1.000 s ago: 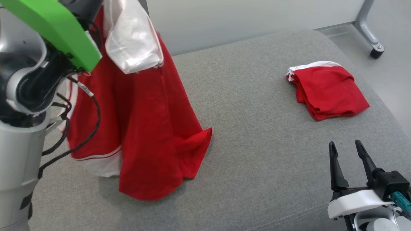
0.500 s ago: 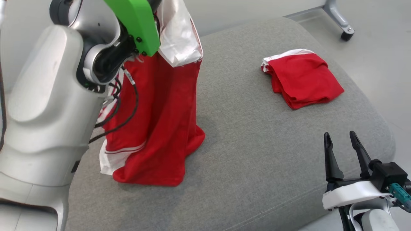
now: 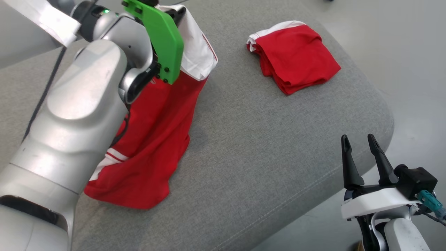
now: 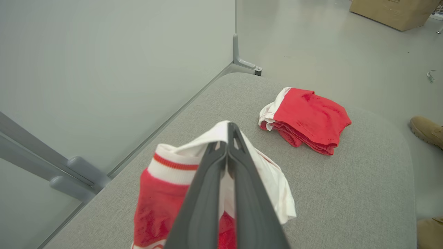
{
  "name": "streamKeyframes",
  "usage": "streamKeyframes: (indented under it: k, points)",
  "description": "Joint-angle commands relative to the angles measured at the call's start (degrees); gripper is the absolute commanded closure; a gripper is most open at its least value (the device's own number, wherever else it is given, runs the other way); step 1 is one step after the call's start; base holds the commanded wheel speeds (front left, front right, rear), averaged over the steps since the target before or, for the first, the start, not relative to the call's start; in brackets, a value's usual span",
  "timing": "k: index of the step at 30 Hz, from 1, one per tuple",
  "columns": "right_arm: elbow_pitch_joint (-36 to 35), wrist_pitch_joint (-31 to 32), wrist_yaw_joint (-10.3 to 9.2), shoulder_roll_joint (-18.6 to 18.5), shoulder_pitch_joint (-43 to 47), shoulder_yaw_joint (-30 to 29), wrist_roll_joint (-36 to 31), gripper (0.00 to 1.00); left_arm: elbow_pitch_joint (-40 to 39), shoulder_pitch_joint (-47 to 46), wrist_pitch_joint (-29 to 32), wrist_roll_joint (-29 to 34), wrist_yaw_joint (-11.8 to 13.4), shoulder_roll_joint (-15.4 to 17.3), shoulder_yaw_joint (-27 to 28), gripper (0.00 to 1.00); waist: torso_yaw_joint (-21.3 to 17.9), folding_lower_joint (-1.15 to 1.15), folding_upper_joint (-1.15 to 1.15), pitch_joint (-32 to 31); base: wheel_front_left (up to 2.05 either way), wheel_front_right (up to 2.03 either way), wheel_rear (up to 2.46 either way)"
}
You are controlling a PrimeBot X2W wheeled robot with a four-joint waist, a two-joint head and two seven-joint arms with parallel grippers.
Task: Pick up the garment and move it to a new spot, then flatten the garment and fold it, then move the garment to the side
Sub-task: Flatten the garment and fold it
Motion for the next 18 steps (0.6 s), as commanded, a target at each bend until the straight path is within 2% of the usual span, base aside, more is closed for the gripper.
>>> streamKeyframes:
  k: [1,8,9,10,11,14,18]
  points:
    - [0.13,0.02,-0.08,-0.02,-0.71,0.07,0.38,0.0,-0.43,0.69,-0.87,-1.15,-0.22,-0.1,-1.22,1.0,-3.55,0.0,0.0,3.93,0.0,0.0,0.0]
    - [0.43,0.02,-0.08,-0.02,-1.9,0.13,0.16,0.0,-1.34,0.96,-6.05,-7.63,-0.2,1.12,-11.33,1.0,-3.13,0.0,0.0,5.25,0.0,0.0,0.0]
    - [0.4,0.02,-0.08,-0.01,-2.12,0.24,0.07,0.0,-0.95,1.02,-6.38,-8.47,-0.2,1.07,-12.26,0.91,-2.87,0.0,0.0,5.26,0.0,0.0,0.0]
    - [0.37,0.02,-0.08,-0.02,-2.2,0.26,-0.04,0.0,-0.57,1.07,-6.81,-9.29,-0.2,0.99,-12.72,0.57,-2.54,0.0,0.0,5.13,0.0,0.0,0.0]
    - [0.32,0.02,-0.08,-0.03,-2.26,0.16,-0.14,0.0,-0.09,0.98,-7.22,-10.46,-0.2,0.78,-12.79,0.0,-2.12,0.0,0.0,4.95,0.0,0.0,0.0]
    - [0.2,0.02,-0.08,-0.02,-2.03,-0.12,-0.85,0.0,0.29,1.01,-8.51,-14.44,-0.2,-0.93,-11.96,0.0,-0.52,0.0,0.0,4.16,0.0,0.0,0.0]
    - [0.26,0.02,-0.08,-0.05,-1.16,-1.09,-1.96,0.0,-2.14,0.95,-12.87,-23.54,-0.21,-4.14,-5.61,0.0,2.35,0.0,0.0,3.01,0.0,0.0,0.0]
